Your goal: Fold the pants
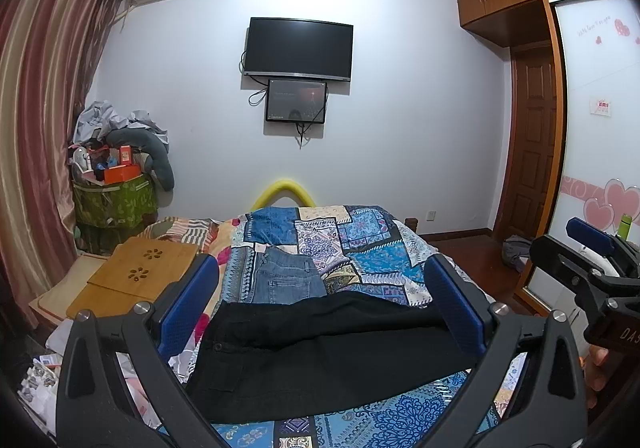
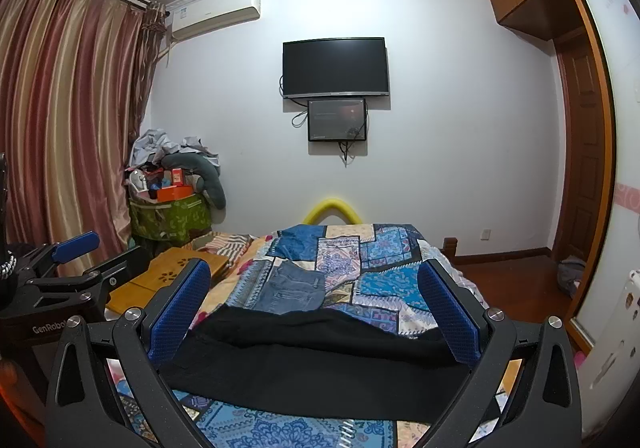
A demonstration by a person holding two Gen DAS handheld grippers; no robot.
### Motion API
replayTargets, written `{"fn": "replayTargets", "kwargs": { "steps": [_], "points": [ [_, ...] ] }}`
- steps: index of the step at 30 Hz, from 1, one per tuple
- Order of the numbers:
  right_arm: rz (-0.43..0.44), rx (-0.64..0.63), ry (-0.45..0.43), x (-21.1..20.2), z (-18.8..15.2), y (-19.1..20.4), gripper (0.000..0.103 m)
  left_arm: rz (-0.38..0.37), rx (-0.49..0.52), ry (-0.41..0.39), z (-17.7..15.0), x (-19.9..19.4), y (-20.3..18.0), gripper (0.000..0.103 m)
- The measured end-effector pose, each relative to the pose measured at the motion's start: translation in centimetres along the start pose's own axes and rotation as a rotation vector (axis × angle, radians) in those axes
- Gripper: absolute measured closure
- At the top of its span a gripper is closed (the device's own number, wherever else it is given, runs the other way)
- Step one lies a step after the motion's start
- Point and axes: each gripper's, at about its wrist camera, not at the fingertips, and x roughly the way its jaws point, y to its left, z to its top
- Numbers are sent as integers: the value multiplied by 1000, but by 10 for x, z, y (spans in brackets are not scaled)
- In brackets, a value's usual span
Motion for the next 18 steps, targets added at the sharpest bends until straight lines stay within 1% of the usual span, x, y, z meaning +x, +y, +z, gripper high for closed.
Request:
{"fn": "replayTargets", "kwargs": {
  "steps": [18],
  "points": [
    [-1,6,2,-1,3,-2,0,1,7,0,1,-1,-3,0]
  ]
}}
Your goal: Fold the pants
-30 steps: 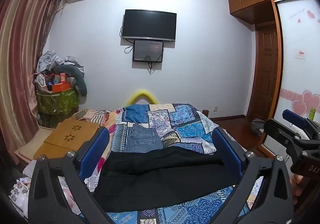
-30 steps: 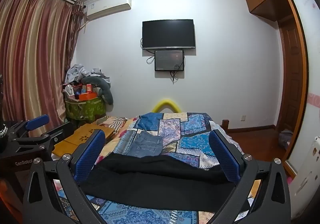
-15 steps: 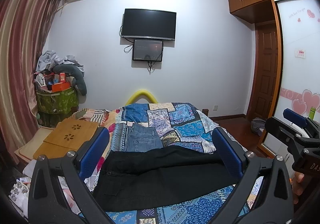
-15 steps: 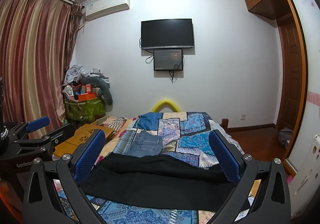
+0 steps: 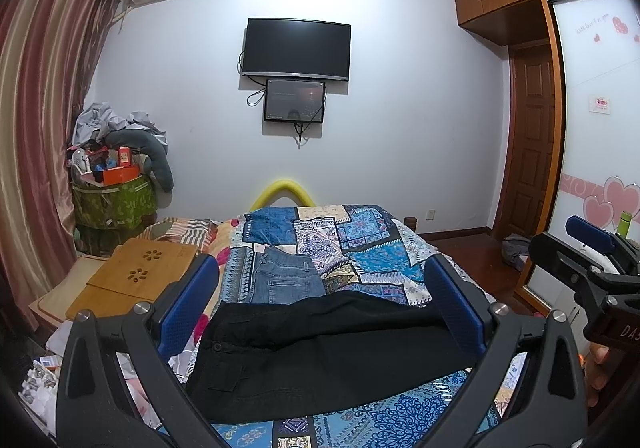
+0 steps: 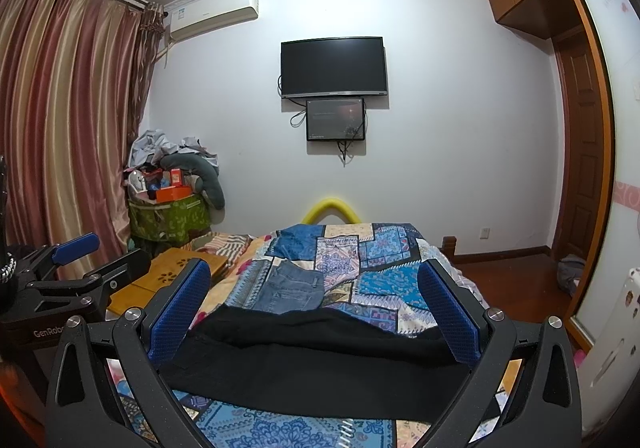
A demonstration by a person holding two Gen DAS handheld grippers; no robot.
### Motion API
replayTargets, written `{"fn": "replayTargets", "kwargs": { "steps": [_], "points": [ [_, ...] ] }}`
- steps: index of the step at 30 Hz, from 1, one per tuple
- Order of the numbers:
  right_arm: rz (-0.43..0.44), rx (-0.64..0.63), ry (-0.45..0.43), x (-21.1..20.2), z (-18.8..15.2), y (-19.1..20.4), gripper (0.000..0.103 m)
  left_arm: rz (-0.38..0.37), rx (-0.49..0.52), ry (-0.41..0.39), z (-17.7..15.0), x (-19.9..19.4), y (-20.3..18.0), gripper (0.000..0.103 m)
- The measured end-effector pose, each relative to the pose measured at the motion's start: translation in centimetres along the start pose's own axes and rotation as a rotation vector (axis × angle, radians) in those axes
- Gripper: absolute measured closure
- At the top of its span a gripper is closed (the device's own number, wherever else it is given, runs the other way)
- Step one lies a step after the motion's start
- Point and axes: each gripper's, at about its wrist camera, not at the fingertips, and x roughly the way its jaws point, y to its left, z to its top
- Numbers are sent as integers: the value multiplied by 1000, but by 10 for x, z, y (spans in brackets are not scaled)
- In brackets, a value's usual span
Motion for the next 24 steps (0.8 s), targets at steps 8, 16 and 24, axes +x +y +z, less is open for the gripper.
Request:
{"fn": "replayTargets", "kwargs": {
  "steps": [8,16,24],
  "points": [
    [0,2,2,1,-1,-2,0,1,1,0,0,0,-1,0],
    [-1,4,2,0,-3,-3,0,2,2,0,-1,1,-2,0],
    [-3,5,4,0,-3,-3,0,1,3,1,0,1,-3,0]
  ]
}}
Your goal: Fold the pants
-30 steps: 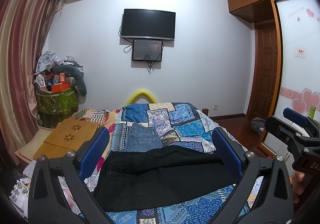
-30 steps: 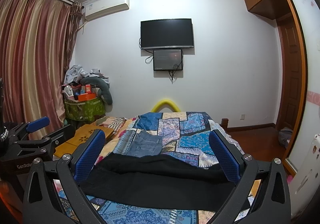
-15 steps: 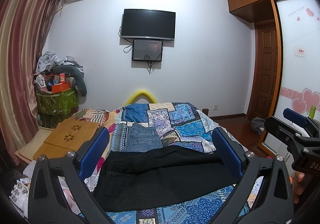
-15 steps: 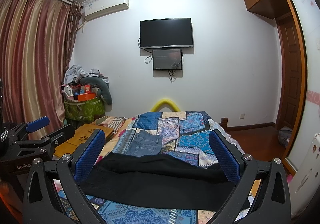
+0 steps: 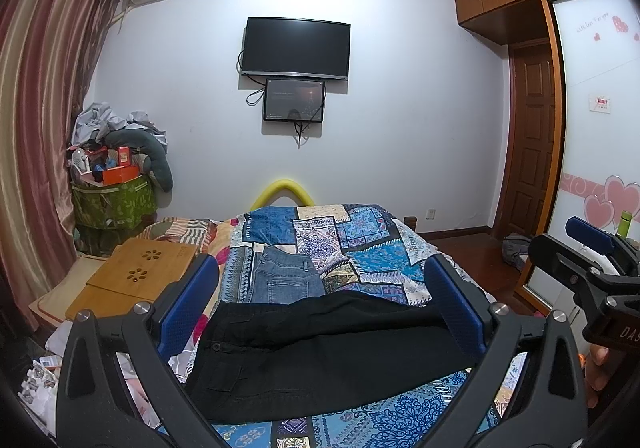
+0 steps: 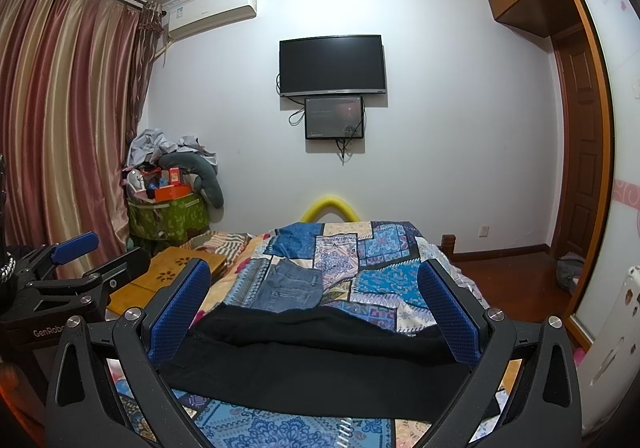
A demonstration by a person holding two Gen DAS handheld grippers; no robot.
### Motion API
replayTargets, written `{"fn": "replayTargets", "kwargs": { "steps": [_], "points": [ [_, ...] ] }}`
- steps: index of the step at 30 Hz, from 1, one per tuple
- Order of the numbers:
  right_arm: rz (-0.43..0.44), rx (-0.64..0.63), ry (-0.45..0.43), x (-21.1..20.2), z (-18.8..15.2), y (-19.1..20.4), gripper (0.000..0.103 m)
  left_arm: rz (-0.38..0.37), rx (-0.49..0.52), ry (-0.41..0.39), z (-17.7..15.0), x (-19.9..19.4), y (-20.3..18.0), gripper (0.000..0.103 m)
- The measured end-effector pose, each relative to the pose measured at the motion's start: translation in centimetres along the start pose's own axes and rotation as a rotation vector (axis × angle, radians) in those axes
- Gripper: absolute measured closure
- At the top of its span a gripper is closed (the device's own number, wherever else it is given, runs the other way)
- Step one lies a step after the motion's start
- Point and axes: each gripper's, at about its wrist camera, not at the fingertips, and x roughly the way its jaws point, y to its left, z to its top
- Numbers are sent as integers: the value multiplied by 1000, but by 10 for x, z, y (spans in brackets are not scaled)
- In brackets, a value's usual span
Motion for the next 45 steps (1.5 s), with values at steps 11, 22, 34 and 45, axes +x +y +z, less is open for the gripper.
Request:
{"fn": "replayTargets", "kwargs": {
  "steps": [11,22,34,45],
  "points": [
    [-2,-2,6,2,-3,-1,0,-3,-2,4,0,2,0,0],
    [-3,-5,33,19,-4,-5,0,1,-3,30,-1,21,4,0],
    [-12,-19,140,104,-18,-21,0,8,-3,136,3,130,36,0],
    [-17,-37,328,209,-48,-56,0,160,-42,338,-19,288,125,0]
  ]
}}
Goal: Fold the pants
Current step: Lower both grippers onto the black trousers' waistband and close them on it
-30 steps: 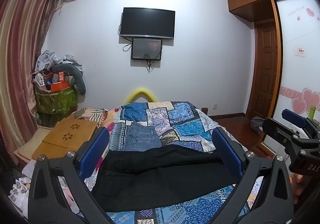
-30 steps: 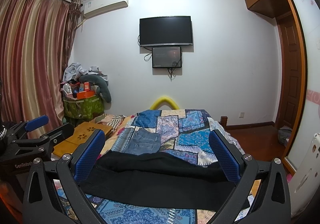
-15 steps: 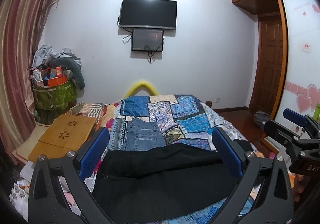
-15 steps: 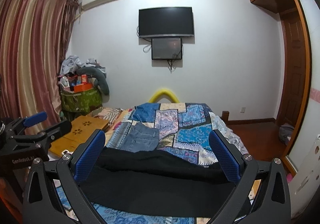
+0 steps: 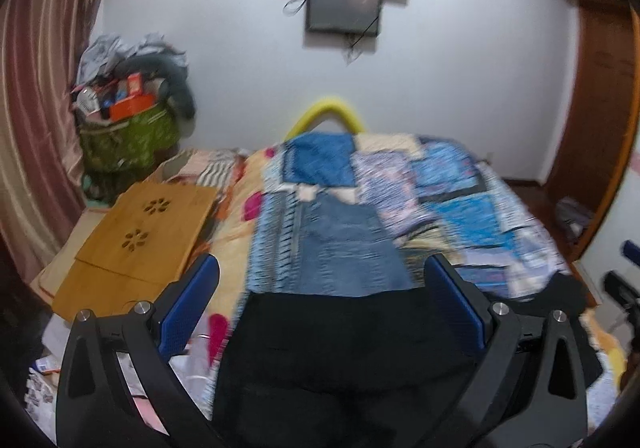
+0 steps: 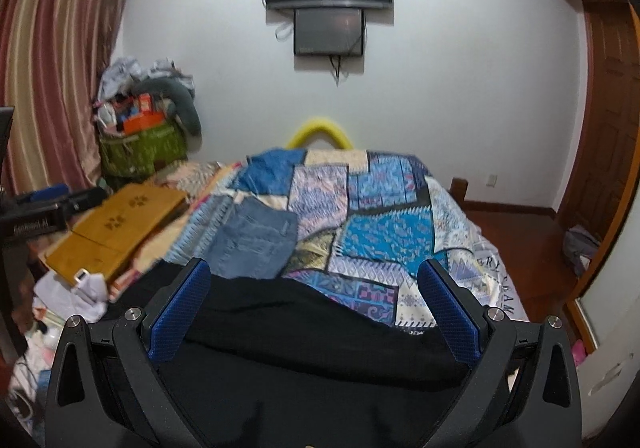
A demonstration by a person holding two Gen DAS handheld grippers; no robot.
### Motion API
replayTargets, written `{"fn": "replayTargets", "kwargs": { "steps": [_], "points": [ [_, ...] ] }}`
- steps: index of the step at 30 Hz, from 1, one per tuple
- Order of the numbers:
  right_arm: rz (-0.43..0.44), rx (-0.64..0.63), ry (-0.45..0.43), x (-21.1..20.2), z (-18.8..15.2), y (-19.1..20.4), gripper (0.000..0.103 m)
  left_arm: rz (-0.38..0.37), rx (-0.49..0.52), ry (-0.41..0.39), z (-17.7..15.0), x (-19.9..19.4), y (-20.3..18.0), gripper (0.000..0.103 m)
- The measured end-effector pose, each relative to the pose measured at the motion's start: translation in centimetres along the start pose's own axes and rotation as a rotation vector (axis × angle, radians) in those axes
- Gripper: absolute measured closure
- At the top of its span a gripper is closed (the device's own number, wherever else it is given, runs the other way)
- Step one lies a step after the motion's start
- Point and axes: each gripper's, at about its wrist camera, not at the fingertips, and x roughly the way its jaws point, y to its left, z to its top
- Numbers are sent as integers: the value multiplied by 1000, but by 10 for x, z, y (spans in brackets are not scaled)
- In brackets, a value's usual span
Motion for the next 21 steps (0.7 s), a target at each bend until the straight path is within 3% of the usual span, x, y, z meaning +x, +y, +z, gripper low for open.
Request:
{"fn": "replayTargets", "kwargs": {
  "steps": [9,13,16,21],
  "points": [
    [35,1,186,83,-3,-33,1,126,25,257,-23,136,56,2],
    [71,4,280,115,-12,-41,2,107,2,381,-46,176,70,14],
    [105,-5,366,141,-20,-46,2,104,-19,471,-63,205,75,17],
    [132,-79,436,171,-30,-42,2,107,8,558,-81,244,74,20]
  ]
}}
